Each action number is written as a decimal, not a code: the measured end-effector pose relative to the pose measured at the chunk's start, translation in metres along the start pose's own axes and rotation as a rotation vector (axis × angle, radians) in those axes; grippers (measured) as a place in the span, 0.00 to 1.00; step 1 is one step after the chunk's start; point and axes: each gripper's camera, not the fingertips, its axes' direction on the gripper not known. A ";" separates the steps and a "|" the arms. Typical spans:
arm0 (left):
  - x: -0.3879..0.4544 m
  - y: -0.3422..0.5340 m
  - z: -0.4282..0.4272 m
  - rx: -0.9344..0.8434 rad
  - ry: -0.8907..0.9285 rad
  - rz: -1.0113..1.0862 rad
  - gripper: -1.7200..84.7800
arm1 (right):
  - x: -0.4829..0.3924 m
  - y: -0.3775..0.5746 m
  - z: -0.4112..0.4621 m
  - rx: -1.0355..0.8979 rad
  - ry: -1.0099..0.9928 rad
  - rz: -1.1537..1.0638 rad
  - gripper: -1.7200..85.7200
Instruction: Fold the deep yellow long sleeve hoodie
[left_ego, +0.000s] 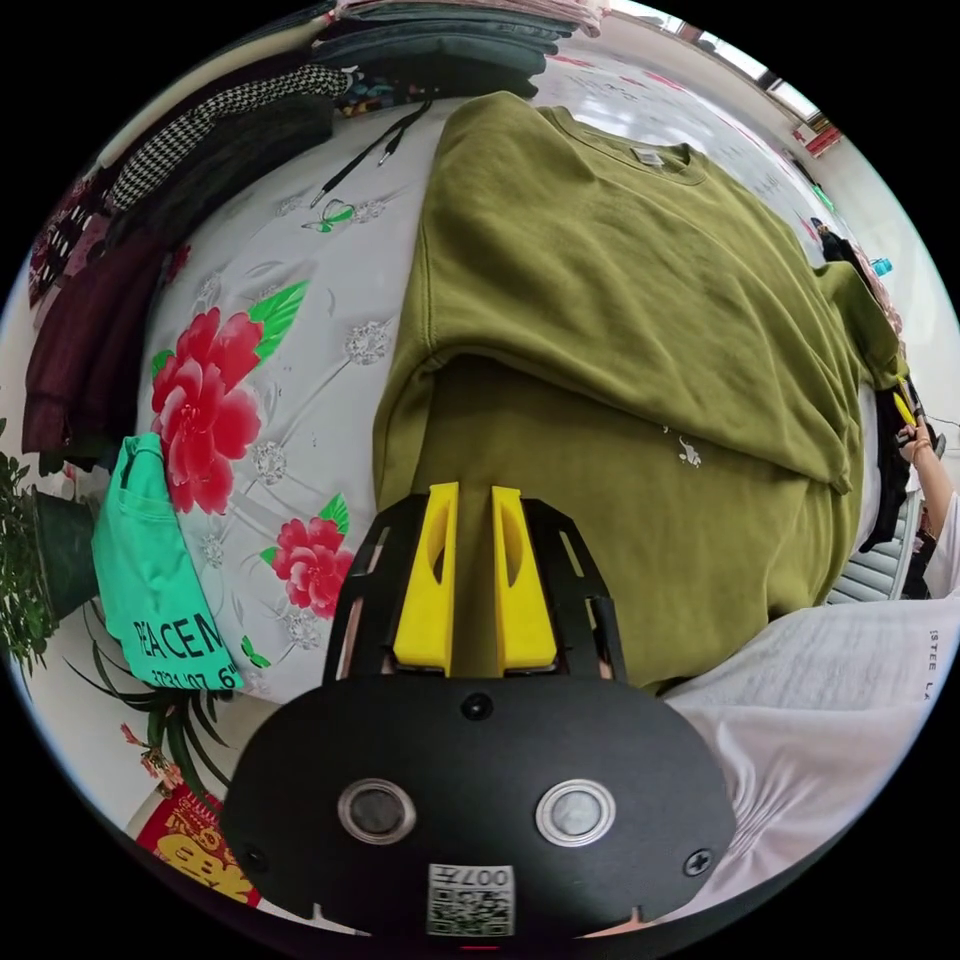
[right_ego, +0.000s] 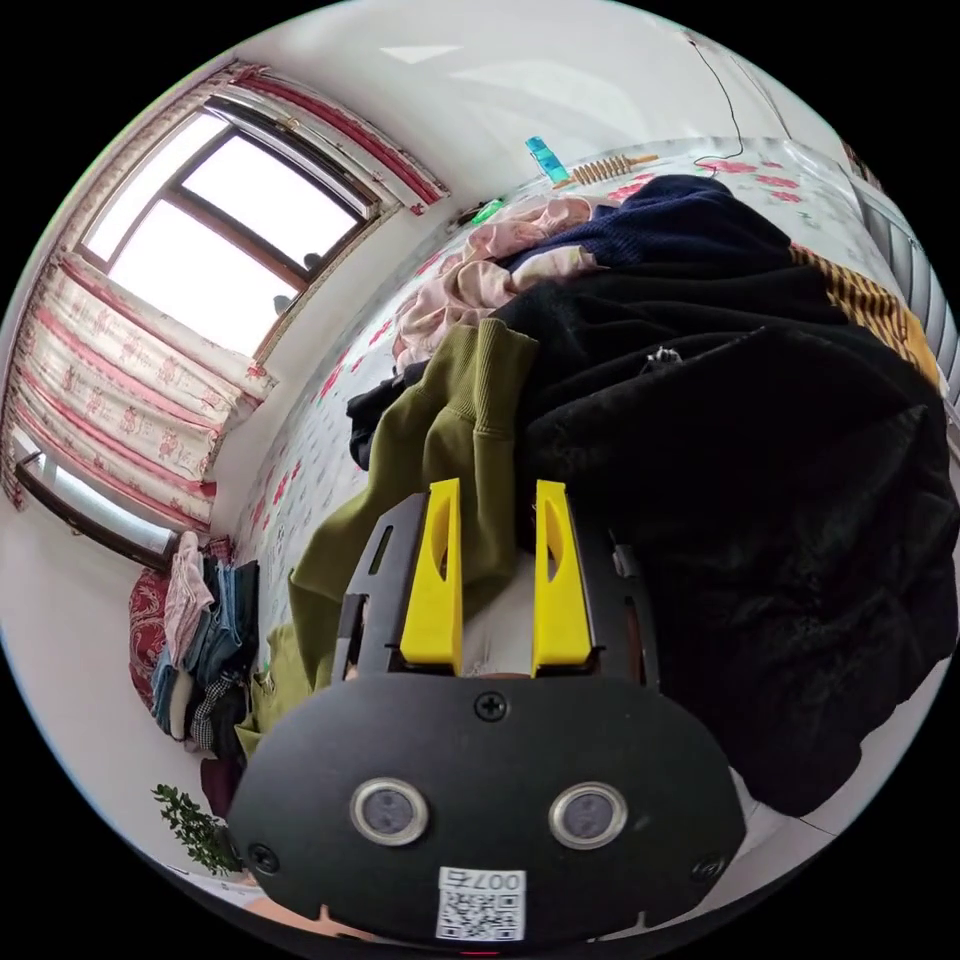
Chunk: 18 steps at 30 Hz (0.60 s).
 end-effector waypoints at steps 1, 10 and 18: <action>-0.002 -0.001 0.000 0.003 0.001 -0.006 0.09 | 0.006 -0.004 0.009 -0.027 -0.002 0.004 0.07; -0.023 -0.014 0.000 -0.016 -0.042 -0.019 0.09 | -0.032 -0.066 -0.121 0.131 -0.296 -0.145 0.02; -0.051 -0.013 -0.007 0.019 -0.005 0.008 0.08 | 0.069 -0.019 -0.144 -0.015 -0.126 0.092 0.02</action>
